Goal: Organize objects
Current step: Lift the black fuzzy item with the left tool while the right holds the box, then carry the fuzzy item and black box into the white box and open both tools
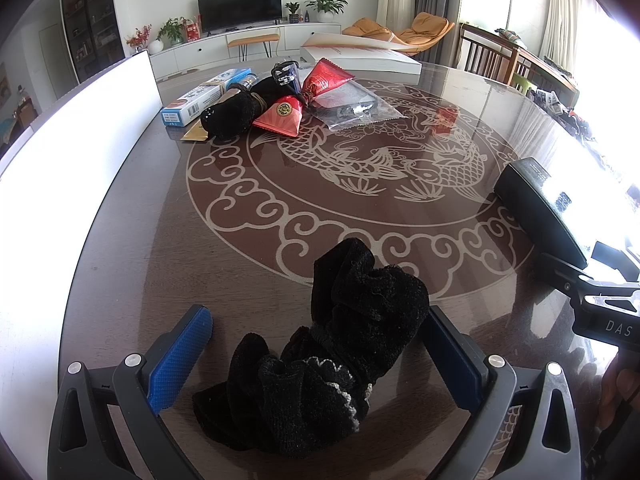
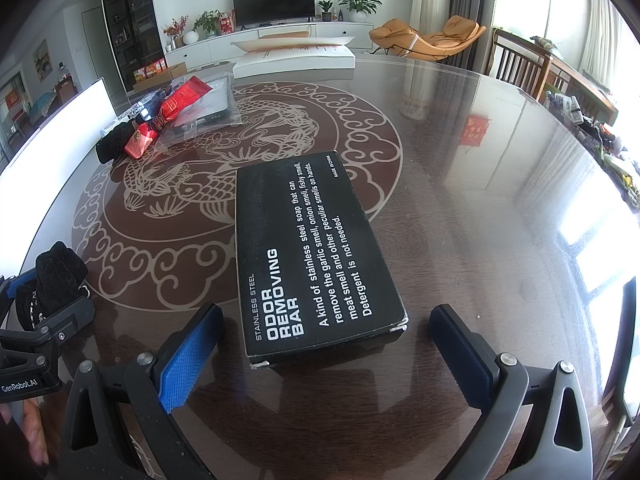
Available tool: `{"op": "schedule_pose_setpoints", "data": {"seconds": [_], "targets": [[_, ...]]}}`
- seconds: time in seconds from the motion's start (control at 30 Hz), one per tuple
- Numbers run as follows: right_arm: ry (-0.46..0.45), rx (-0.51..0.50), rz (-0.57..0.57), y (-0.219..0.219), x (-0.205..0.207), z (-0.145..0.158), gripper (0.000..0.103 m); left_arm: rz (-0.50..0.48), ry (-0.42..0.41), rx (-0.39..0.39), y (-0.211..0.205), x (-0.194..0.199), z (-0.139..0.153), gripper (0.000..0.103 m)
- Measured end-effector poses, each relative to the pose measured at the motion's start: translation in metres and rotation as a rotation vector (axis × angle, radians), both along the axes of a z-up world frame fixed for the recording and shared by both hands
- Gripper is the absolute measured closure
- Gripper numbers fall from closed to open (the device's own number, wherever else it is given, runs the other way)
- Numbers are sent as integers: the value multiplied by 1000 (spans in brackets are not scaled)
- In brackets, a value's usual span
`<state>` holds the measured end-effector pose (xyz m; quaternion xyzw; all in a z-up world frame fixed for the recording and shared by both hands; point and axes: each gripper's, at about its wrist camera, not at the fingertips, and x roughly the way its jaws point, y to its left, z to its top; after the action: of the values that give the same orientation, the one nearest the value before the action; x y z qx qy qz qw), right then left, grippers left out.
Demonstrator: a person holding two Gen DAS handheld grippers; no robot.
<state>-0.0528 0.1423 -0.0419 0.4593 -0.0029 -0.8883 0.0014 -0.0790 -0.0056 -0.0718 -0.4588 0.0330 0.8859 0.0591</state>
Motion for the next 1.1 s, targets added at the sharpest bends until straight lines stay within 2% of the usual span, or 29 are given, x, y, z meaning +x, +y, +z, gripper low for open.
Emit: {"op": "schedule_pose_setpoints", "data": {"seconds": [0.27, 0.43, 0.5, 0.6, 0.67, 0.7, 0.73, 0.77, 0.8, 0.87, 0.9, 0.97, 1.03, 1.1], "targets": [[3, -13, 3, 2, 0, 0, 0, -23, -23, -5, 0, -3, 0, 0], [23, -227, 12, 31, 4, 7, 0, -90, -93, -4, -9, -3, 2, 0], [-29, -234, -11, 37, -2, 9, 0, -117, -94, -3, -12, 0, 4, 0], [-145, -127, 13, 29, -21, 10, 0, -151, -62, -25, -9, 1, 9, 0], [-218, -105, 52, 21, -34, 8, 0, -167, -52, -25, -5, -1, 12, 0], [-233, -105, 70, 17, -39, 9, 9, -173, -43, -34, -3, -2, 13, 5], [-232, -94, 87, 12, -42, 11, 20, -173, -36, -57, 0, -2, 13, 35], [-225, -62, 105, 8, -44, 14, 42, -176, -47, -61, 1, -3, 11, 65], [-238, -31, 111, 5, -45, 16, 43, -175, -49, -23, -1, -3, 13, 70], [-241, -37, 111, 4, -43, 20, 44, -149, -46, -5, -7, 2, 15, 71], [-238, -64, 111, 4, -40, 24, 44, -137, -39, 8, -11, 7, 18, 71], [-231, -155, 106, 4, -31, 34, 44, -115, -37, 88, -24, 18, 29, 71], [-213, -237, 120, -5, -24, 49, 44, -89, -9, 156, -40, 32, 49, 71], [-189, -277, 154, -27, -21, 69, 44, -62, 45, 203, -62, 46, 75, 71]]}}
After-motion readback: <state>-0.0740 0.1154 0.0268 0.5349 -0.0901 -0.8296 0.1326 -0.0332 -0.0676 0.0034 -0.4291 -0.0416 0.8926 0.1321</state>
